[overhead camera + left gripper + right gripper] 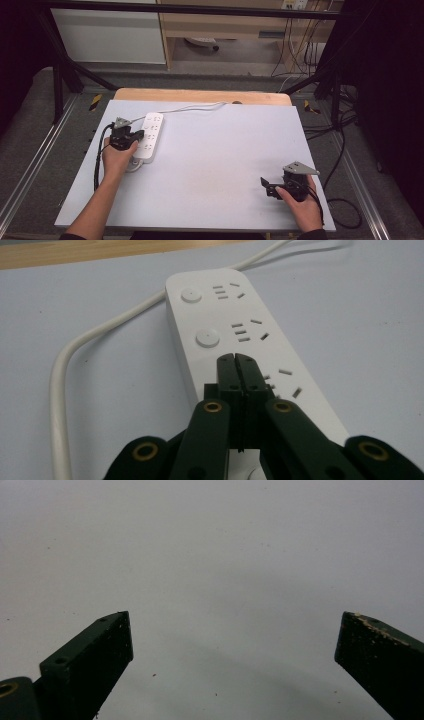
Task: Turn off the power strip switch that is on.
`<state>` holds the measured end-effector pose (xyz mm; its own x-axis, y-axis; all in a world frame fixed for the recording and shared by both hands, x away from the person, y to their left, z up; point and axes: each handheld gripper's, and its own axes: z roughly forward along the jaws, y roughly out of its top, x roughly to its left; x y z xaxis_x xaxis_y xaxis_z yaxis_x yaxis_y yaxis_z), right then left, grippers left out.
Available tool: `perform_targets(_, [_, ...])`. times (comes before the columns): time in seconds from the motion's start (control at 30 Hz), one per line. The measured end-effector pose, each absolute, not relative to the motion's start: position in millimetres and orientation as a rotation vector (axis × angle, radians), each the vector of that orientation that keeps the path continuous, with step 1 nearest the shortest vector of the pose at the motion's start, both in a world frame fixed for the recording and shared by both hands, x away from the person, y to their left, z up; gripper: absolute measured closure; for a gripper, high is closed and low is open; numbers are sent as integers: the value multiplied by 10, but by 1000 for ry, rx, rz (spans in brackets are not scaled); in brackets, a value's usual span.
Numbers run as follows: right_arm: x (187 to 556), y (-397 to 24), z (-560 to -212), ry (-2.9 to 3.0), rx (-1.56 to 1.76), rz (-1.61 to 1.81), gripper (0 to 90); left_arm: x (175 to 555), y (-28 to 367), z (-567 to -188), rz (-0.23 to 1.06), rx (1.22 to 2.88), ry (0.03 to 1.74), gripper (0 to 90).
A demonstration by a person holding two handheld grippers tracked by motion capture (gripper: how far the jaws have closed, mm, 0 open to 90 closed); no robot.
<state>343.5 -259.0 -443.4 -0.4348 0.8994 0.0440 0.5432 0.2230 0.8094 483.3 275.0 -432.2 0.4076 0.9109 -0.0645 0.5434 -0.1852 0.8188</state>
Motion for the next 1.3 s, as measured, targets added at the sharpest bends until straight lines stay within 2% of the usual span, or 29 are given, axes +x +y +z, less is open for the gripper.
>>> perform_targets(1.3, [3434, -2567, -4451, 2087, 1322, 1076, 31, 4864, 2746, -4317, 547, 1887, 1269, 900])
